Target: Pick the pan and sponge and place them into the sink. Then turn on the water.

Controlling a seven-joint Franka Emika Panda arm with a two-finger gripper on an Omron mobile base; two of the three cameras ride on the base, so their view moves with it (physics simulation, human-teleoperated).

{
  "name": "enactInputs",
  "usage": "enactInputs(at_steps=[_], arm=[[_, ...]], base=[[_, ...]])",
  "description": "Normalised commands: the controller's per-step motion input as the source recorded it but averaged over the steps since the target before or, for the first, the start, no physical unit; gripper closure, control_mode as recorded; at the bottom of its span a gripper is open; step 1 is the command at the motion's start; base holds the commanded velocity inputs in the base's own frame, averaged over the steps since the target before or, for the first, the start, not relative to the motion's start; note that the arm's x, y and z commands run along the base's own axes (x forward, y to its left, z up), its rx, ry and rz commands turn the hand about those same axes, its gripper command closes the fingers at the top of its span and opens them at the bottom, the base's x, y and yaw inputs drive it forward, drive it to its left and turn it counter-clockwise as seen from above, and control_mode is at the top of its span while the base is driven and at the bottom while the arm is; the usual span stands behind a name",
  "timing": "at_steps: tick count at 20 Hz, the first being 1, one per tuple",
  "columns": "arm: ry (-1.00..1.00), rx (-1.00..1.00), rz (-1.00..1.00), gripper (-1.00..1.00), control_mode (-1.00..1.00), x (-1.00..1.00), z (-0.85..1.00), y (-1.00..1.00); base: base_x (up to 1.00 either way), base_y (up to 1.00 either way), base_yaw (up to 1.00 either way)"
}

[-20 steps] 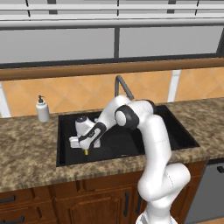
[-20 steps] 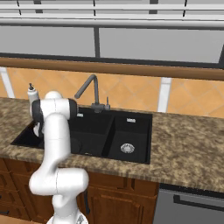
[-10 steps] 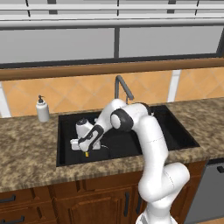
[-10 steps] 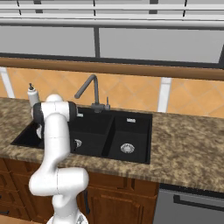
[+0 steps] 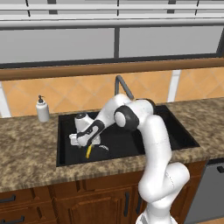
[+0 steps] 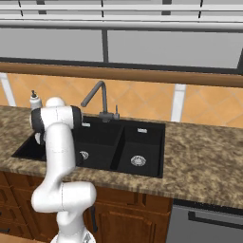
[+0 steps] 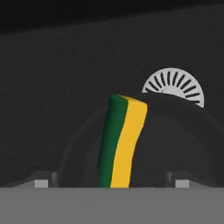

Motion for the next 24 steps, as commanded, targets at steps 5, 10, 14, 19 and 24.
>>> enactInputs(at_steps=[5,10,14,19,24], arm=[[-0.13,0.03,0.00,-1.00,-1.00,-0.57,0.90,-0.22],[-0.11,0.02,0.01,-1.00,-1.00,-0.55,0.97,-0.39],[-0.07,0.00,0.07,-1.00,-1.00,-0.55,0.86,-0.51],[-0.07,0.07,0.04,-1.00,-1.00,-0.26,0.96,-0.43],[-0.17,0.09,0.07,-1.00,-1.00,-0.37,0.85,-0.23]], base=[[0.00,0.00,0.00],[0.00,0.00,0.00],[0.00,0.00,0.00],[0.00,0.00,0.00],[0.00,0.00,0.00]])
